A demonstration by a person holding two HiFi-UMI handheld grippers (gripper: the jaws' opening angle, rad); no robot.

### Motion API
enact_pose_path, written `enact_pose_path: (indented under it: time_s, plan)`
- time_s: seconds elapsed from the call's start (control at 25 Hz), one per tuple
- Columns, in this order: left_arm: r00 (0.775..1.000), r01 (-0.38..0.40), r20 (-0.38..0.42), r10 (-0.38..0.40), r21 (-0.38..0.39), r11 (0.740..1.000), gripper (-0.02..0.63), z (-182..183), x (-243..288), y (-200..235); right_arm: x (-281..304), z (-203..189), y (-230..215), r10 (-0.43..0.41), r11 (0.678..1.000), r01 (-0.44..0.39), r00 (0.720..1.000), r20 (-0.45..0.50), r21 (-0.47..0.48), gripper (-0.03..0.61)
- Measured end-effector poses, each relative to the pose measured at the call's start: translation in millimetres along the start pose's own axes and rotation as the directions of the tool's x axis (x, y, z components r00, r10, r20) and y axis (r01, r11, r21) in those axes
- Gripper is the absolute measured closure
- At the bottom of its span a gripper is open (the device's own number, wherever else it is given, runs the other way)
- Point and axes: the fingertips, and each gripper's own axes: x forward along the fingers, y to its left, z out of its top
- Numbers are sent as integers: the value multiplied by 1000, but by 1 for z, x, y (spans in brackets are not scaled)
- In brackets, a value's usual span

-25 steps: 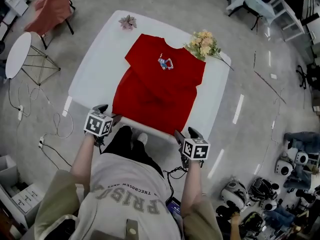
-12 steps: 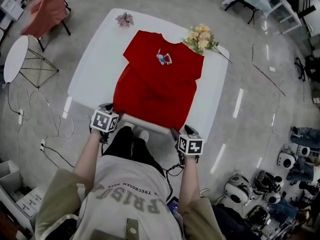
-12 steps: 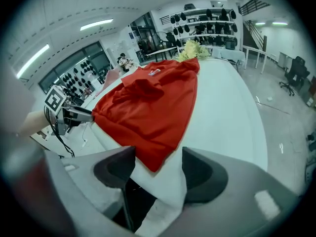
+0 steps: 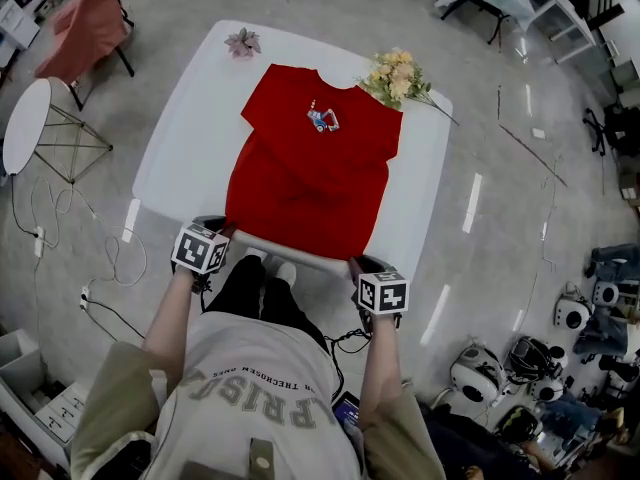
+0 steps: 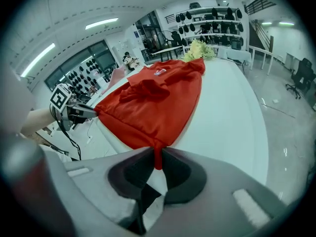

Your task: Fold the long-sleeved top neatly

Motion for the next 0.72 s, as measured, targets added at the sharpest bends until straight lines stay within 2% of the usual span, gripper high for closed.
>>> enact_pose_path:
  time_s: [0.28,0.56,0.72]
  plan:
    - [999,44,-28,-42,67,997,578,-20,-31,-13,-24,-17,25,84,994,-85,996,-22,-67,540]
    - [995,66,-83,-61,57,996,580,-67,-56,-32,-47,-54,50,156,979,-164,985,-68,-122,541]
    - [991,68,-120,-65,24,997,580,-99,-66,-46,-58,-77,61,197,969,-210,975,-104,-134,541]
